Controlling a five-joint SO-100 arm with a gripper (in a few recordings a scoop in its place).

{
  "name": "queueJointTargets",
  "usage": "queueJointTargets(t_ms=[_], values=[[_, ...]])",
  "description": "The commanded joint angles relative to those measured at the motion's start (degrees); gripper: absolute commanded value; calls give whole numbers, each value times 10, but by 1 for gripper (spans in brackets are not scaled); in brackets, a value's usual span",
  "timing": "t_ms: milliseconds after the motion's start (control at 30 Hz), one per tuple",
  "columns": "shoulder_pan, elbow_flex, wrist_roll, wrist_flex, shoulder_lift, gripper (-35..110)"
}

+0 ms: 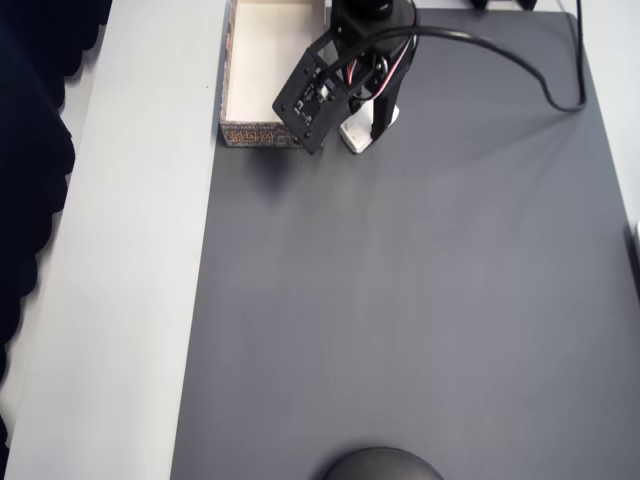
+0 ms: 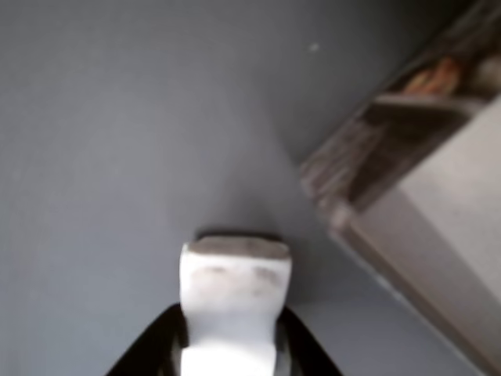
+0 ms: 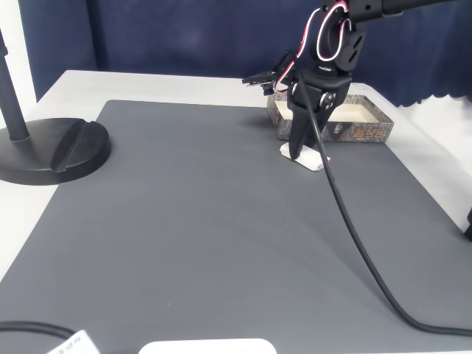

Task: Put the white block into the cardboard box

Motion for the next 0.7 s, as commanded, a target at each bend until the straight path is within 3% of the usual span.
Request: queueJointTargets(t_ms=[0,667], values=[[-5,-22,-4,12,15,-1],[-5,-28,7,12,8,-2]])
